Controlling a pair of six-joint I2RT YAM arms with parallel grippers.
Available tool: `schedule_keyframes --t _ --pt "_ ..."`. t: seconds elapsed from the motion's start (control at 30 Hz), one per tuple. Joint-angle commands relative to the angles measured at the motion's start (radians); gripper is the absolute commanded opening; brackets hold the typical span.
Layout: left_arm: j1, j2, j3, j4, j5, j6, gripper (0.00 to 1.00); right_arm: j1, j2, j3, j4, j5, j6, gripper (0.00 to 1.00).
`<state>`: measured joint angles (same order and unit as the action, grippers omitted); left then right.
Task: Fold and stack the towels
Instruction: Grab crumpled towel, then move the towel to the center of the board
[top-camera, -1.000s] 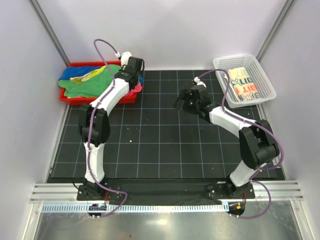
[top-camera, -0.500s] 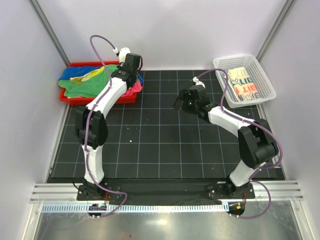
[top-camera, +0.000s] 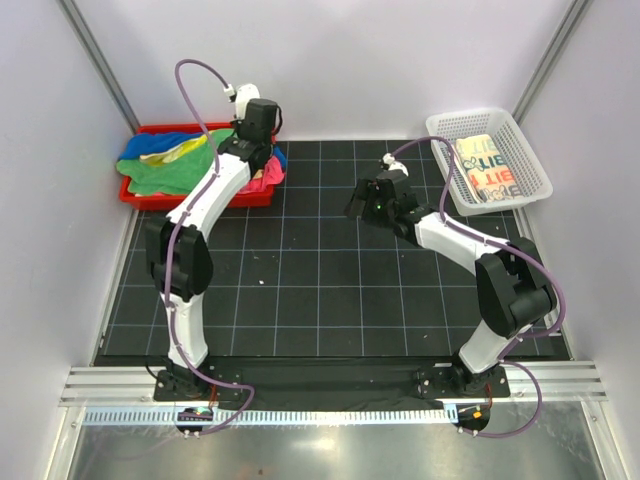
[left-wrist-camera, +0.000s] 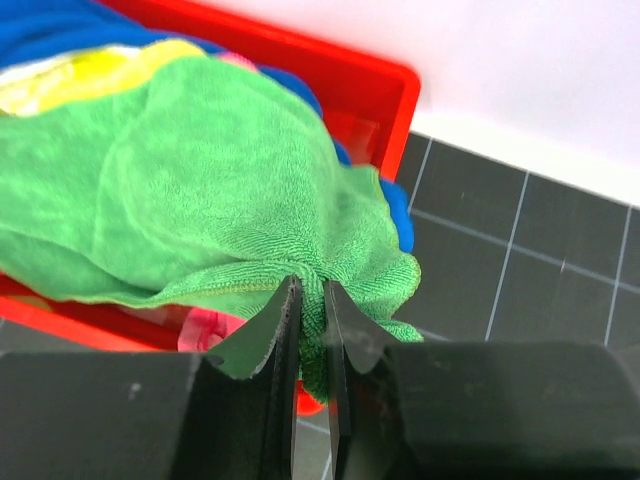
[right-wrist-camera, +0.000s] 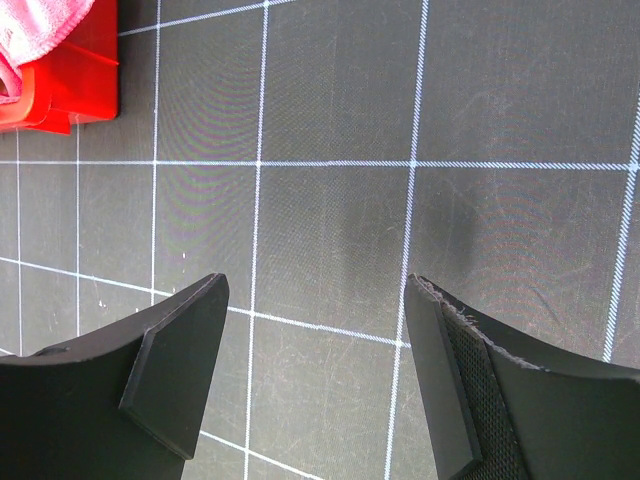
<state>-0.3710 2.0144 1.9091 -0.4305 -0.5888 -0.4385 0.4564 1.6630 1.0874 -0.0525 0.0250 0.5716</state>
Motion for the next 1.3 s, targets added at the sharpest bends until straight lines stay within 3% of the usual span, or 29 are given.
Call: schedule_keyframes --t 0.0,0.37,0.5,0.77,1.07,1.27 --pt "-0.002 -0.069 0.045 0.131 -0.057 0.061 0.17 0.007 -0.002 0.042 0.031 0.021 -0.022 0.78" --pt "0.000 -0.069 0.111 0.329 -0.125 0.192 0.06 0.025 -0.003 0.039 0.046 0.029 -0.029 0.78" --pt "-0.002 -0.083 0.148 0.331 -0.085 0.198 0.00 0.028 -0.006 0.037 0.046 0.042 -0.035 0.78" --pt "-0.031 -0.229 0.071 0.320 0.044 0.149 0.00 0.027 -0.028 0.086 0.023 0.113 -0.047 0.78" --pt "-0.181 -0.350 0.019 0.176 0.321 0.048 0.00 -0.039 -0.095 0.207 -0.194 0.250 -0.039 0.79" --pt "-0.441 -0.488 -0.260 0.177 0.392 -0.045 0.00 -0.171 -0.245 0.125 -0.295 0.242 -0.010 0.79"
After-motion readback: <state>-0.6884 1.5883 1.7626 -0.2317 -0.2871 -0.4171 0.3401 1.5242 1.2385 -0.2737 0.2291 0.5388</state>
